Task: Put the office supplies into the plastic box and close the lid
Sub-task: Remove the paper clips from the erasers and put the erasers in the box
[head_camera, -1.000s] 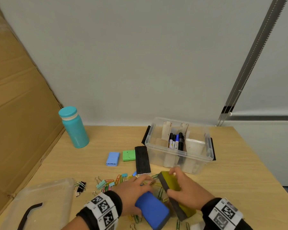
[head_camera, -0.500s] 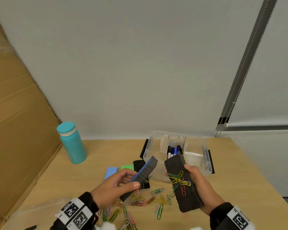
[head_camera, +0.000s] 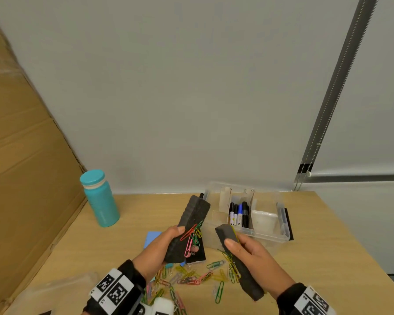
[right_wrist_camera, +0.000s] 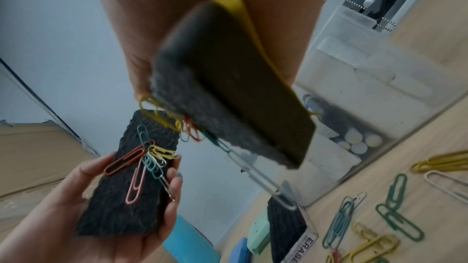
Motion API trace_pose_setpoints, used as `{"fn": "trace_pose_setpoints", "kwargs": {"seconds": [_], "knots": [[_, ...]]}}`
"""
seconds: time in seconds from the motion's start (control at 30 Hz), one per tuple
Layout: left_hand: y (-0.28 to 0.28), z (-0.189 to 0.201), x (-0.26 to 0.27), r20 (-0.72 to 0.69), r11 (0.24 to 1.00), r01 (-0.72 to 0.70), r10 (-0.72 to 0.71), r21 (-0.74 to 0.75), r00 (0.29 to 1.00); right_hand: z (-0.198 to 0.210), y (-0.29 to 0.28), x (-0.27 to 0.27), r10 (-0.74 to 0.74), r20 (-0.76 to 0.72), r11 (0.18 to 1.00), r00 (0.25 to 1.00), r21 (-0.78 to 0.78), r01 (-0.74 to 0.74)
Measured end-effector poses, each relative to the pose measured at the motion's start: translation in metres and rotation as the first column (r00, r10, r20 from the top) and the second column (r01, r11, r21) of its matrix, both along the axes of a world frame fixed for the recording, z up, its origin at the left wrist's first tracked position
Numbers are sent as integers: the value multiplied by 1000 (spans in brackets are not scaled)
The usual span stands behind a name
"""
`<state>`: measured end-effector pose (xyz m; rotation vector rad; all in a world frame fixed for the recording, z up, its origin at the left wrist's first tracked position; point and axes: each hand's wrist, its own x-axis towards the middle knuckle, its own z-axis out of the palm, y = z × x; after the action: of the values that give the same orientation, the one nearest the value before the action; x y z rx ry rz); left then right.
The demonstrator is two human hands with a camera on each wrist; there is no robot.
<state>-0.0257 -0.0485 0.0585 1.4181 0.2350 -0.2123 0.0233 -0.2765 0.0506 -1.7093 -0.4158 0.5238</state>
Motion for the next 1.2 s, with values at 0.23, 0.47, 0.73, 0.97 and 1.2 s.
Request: {"fn": "trace_pose_setpoints", "kwargs": {"seconds": [0.23, 0.47, 0.73, 0.97, 1.2], "knots": [[-12, -8, 0, -62, 993, -91, 87, -79, 994, -11, 0, -7, 9, 185, 990, 983, -142, 17], [-24, -17, 5, -92, 983, -143, 133, -117, 987, -3, 9, -28, 65, 407, 997, 911, -59, -45], [-31, -18, 7, -121, 986, -146, 135, -81, 983, -15, 20, -29, 228, 493, 961, 839, -250, -115], [-32, -22, 8, -77, 993, -87, 80, -83, 994, -25, 9, -28, 302, 415, 906, 859, -405, -123], [-33, -28, 4, -96, 989, -83, 71, -124, 993, -23, 5, -28, 235, 551, 941, 801, -336, -45]]}}
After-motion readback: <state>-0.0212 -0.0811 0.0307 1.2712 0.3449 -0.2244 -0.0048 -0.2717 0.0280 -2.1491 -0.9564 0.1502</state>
